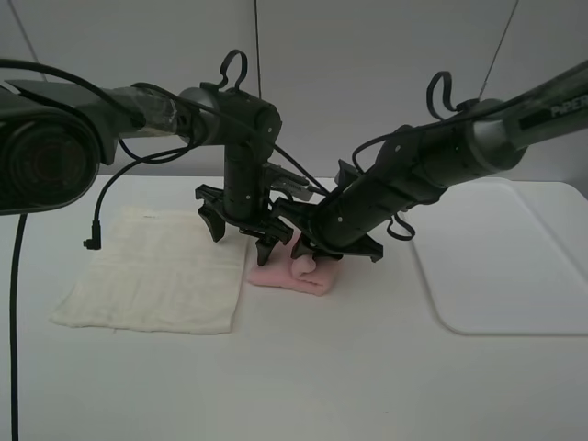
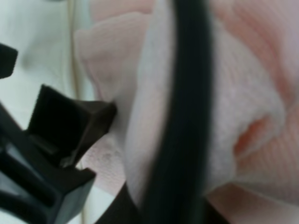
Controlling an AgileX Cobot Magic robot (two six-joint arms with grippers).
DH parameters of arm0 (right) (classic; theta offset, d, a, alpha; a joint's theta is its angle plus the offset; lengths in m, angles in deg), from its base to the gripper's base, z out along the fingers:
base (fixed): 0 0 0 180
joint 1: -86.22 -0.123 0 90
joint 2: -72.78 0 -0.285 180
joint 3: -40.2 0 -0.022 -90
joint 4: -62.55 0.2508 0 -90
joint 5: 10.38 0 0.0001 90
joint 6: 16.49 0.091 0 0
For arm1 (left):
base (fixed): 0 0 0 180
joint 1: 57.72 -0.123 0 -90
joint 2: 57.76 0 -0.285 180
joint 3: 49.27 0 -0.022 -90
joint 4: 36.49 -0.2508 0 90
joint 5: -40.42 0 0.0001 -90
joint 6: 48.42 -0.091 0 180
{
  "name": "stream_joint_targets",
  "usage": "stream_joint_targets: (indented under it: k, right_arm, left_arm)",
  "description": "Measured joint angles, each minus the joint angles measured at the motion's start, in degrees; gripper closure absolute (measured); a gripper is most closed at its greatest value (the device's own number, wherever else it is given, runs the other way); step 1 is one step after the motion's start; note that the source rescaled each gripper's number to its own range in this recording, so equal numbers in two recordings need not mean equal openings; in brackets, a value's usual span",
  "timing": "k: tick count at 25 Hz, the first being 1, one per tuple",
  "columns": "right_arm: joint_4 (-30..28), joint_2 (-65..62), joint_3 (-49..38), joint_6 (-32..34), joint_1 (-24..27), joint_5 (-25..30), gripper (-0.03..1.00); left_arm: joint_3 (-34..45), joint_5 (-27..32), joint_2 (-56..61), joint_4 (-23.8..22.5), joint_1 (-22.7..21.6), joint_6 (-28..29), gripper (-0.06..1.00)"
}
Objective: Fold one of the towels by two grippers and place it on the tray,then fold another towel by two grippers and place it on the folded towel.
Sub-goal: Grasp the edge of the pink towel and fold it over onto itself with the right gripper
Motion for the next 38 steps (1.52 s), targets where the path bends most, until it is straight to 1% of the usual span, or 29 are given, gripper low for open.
stream_joint_targets:
  k: [3, 5, 11, 15, 19, 22, 25, 30, 31, 32, 34, 38]
  right_arm:
    - [-0.1, 0.5, 0.0, 0.0, -1.5, -2.7, 0.95]
    - [-0.3, 0.9, 0.0, 0.0, -2.2, -3.6, 0.95]
    - [-0.6, 1.1, 0.0, 0.0, -2.5, -4.2, 0.95]
    - [-3.3, 1.1, 0.0, 0.0, -2.5, -4.9, 0.95]
    - [-4.0, 1.1, 0.0, 0.0, -2.6, -5.2, 0.95]
    - [-4.1, 1.1, 0.0, 0.0, -2.6, -5.3, 0.92]
    - [-4.7, 1.1, 0.0, 0.0, -2.6, -5.4, 0.79]
    - [-5.4, 1.5, -0.4, 0.0, -2.5, -5.2, 0.38]
    - [-5.5, 1.5, -0.4, 0.0, -2.5, -4.8, 0.32]
    - [-5.0, 1.5, -0.4, 0.1, -2.6, -5.2, 0.26]
    - [-4.8, 1.5, -0.2, 0.2, -2.8, -5.3, 0.21]
    - [-4.5, 1.5, -0.2, 0.2, -2.7, -5.3, 0.18]
  left_arm:
    - [-0.2, 0.1, 0.0, 0.1, -0.1, 0.0, -0.06]
    - [-0.3, 0.2, -0.1, 0.1, -0.3, -0.2, -0.06]
    - [-0.4, 0.3, -0.1, 0.1, -0.4, -0.2, -0.06]
    - [-0.4, 0.3, -0.1, 0.1, -0.4, -0.2, -0.06]
    - [-0.4, 0.3, -0.1, 0.2, -0.4, -0.1, -0.06]
    - [-0.4, 0.3, -0.1, 0.1, -0.4, -0.1, -0.06]
    - [-0.4, 0.3, -0.1, -0.2, -0.6, -0.1, -0.06]
    - [-0.4, 0.7, -0.1, -1.8, -0.9, -0.4, -0.06]
    - [-0.5, 0.3, -0.1, -1.0, -1.0, -0.1, -0.06]
    - [-0.5, 0.3, -0.1, -1.2, -0.8, -0.3, -0.05]
    - [-0.6, 0.4, -0.2, -1.4, -0.8, -0.3, -0.05]
    - [-0.6, 0.4, -0.2, -1.4, -0.8, -0.3, -0.05]
